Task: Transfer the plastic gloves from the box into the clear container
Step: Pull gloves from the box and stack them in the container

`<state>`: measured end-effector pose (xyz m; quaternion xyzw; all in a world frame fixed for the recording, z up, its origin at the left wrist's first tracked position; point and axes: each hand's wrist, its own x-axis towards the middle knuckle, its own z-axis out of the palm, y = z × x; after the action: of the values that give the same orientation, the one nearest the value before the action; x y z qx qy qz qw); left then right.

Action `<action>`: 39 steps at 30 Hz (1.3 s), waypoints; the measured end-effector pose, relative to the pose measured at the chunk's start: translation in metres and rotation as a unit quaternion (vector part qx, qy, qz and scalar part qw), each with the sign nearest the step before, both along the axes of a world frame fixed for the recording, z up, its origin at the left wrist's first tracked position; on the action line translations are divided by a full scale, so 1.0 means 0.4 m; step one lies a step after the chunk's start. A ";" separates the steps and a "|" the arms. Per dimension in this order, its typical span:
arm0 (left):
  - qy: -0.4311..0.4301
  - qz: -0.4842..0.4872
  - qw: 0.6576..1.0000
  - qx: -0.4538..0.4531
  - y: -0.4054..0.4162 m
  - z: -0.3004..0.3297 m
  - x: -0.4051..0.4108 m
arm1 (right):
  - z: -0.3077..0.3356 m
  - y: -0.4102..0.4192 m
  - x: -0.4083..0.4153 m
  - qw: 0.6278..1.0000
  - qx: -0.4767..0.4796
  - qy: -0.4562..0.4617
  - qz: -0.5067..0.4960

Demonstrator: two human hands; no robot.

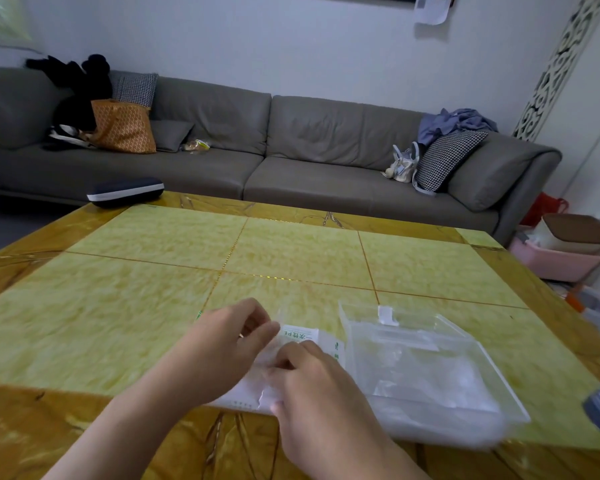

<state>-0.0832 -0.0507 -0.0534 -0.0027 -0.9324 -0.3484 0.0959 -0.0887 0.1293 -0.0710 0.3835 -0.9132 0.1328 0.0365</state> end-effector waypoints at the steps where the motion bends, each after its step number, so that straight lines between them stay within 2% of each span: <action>1: -0.010 -0.008 1.000 -0.007 -0.015 0.001 0.004 | 0.002 0.000 0.003 1.000 -0.002 -0.008 -0.007; 5: -0.016 -0.014 0.993 -0.115 -0.026 -0.011 0.009 | 0.004 -0.006 0.011 1.000 0.021 -0.014 -0.009; 8: 0.025 0.014 0.992 -0.124 -0.005 -0.012 0.003 | -0.009 -0.015 0.001 0.999 0.042 0.002 -0.019; 12: 0.063 0.015 0.995 -0.077 0.013 -0.002 0.000 | 0.000 -0.019 0.004 0.997 0.072 -0.013 -0.018; 16: 0.084 0.013 0.996 -0.007 0.030 0.020 0.002 | -0.004 -0.016 -0.007 0.998 0.063 -0.019 -0.001; 22: 0.035 0.048 0.990 0.124 0.028 0.047 0.010 | -0.005 -0.007 -0.005 1.000 0.028 -0.002 0.004; 26: -0.015 0.056 0.962 0.267 0.007 0.074 0.021 | 0.000 -0.005 -0.001 1.000 0.011 -0.002 0.007; 28: -0.025 0.058 0.949 0.309 -0.010 0.078 0.028 | 0.000 -0.005 0.002 1.000 0.012 -0.003 0.006; 34: 0.000 0.059 0.954 0.295 0.018 0.076 0.023 | 0.004 -0.008 0.009 1.000 0.016 -0.002 -0.006; 39: 0.037 0.040 0.973 0.226 0.058 0.087 0.013 | 0.005 -0.009 0.013 1.000 0.015 0.008 -0.009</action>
<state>-0.0780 -0.0275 -0.0188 0.0436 -0.8246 -0.5457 0.1423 -0.0833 0.1258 -0.0689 0.3766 -0.9183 0.1156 0.0389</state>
